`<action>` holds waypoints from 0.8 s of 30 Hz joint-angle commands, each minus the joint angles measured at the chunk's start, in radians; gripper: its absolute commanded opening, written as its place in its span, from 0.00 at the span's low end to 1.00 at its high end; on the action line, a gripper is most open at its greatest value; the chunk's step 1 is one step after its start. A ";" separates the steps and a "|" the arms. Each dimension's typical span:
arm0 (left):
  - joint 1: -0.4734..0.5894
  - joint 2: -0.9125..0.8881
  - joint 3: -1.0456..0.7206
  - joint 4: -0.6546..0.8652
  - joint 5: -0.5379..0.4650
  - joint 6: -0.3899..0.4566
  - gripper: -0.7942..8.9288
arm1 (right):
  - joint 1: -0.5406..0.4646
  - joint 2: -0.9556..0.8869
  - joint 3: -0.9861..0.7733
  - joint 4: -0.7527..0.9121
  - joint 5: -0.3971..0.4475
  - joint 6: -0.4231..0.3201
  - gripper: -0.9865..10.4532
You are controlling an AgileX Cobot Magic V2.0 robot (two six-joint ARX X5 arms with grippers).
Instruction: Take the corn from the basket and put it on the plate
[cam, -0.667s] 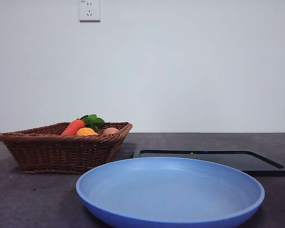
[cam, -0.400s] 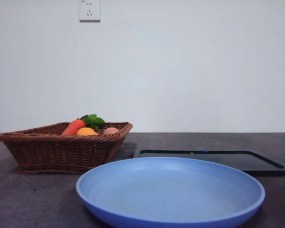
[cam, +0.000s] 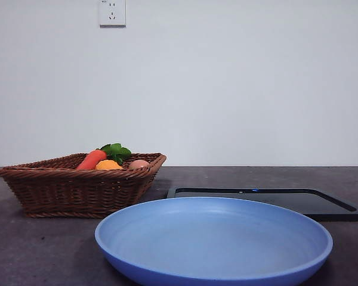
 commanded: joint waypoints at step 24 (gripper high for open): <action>-0.080 0.639 0.531 -0.482 0.211 0.415 0.09 | 0.123 0.717 0.547 -0.602 -0.213 -0.432 0.09</action>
